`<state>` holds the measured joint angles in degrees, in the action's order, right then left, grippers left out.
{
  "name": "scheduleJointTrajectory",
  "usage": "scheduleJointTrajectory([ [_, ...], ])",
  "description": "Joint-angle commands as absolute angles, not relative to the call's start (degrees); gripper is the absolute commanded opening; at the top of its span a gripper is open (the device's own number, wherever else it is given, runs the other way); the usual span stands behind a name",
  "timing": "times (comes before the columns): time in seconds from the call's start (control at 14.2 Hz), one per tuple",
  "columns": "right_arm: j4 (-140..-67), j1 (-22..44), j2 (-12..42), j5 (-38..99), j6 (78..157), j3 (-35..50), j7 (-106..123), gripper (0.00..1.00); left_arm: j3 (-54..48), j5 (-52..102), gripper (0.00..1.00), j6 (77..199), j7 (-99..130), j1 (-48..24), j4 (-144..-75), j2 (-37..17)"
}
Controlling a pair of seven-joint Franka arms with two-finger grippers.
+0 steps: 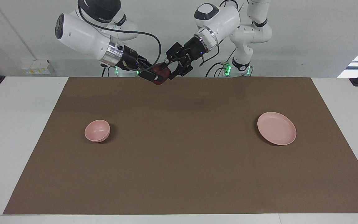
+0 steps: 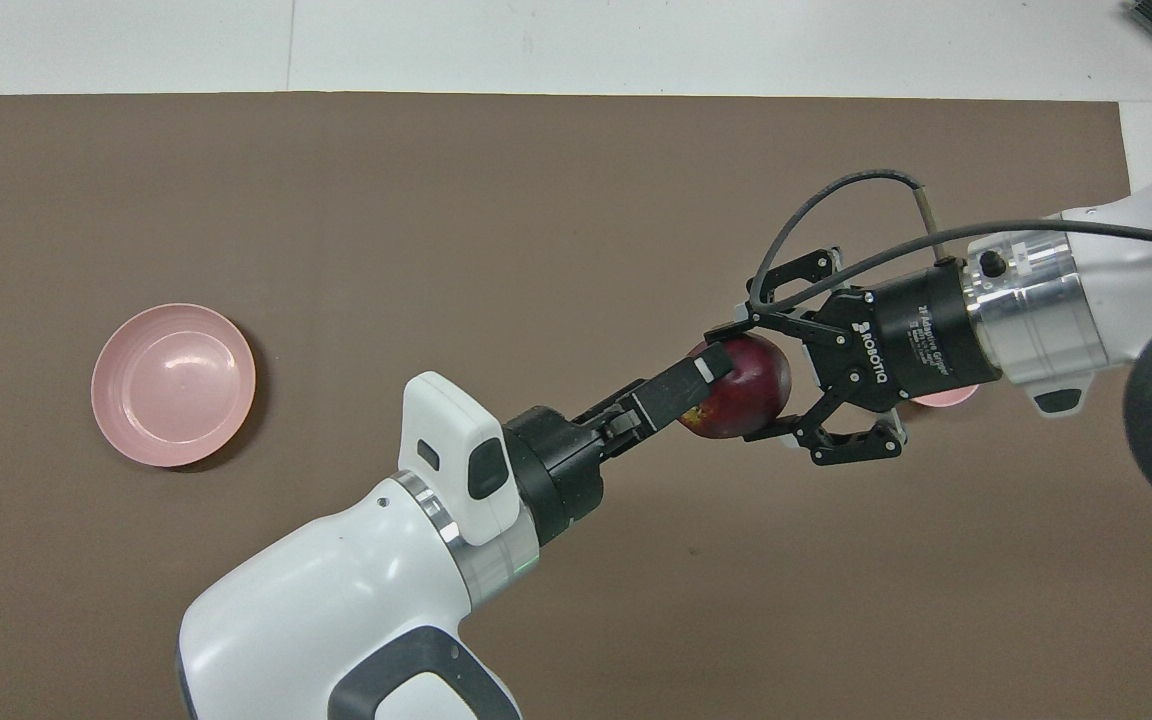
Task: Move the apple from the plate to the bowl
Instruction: 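Open the left gripper and withdraw it while the right gripper takes the apple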
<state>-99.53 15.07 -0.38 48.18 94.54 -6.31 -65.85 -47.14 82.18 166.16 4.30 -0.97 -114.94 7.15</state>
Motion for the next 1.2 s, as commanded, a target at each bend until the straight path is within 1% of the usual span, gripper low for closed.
scheduleJointTrajectory([
  [0.0, -99.67, 13.63, -0.35, 49.48, 93.34, -6.24, -62.50, 0.00, -46.06, 82.80, 1.00, 166.12, 4.92, 0.09, -115.66, 8.35],
  [0.28, -99.76, 10.91, -0.26, 45.55, 92.90, -6.42, -55.21, 0.00, -43.69, 80.70, 1.00, 164.45, 4.66, 0.18, -116.28, 8.17],
  [0.56, -99.93, 9.32, -0.18, 35.71, 93.16, -6.42, -41.61, 0.00, -37.20, 71.83, 1.00, 154.19, 4.83, 0.35, -116.37, 7.39],
  [0.7, -100.02, 8.53, 0.09, 29.12, 93.60, -6.42, -30.56, 0.00, -34.12, 62.98, 1.00, 148.91, 6.75, 0.35, -116.28, 7.03],
  [0.84, -100.11, 5.99, 2.27, 24.46, 94.13, -6.42, -16.69, 0.00, -31.22, 49.64, 1.00, 140.41, 12.80, 0.44, -115.58, 6.16],
  [0.91, -100.02, 5.19, 3.76, 21.48, 94.39, -6.42, -8.17, 0.00, -28.42, 41.48, 1.00, 133.75, 14.48, 0.35, -114.18, 5.46],
  [0.99, -100.11, 4.58, 5.17, 18.40, 96.48, -6.42, -1.39, 0.00, -26.39, 33.83, 1.00, 126.98, 14.85, 0.35, -111.56, 4.32],
  [1.13, -100.28, 4.04, 7.37, 11.99, 100.27, -6.42, 7.61, 0.00, -24.01, 22.12, 1.00, 117.72, 14.77, 0.26, -107.51, 2.29],
])
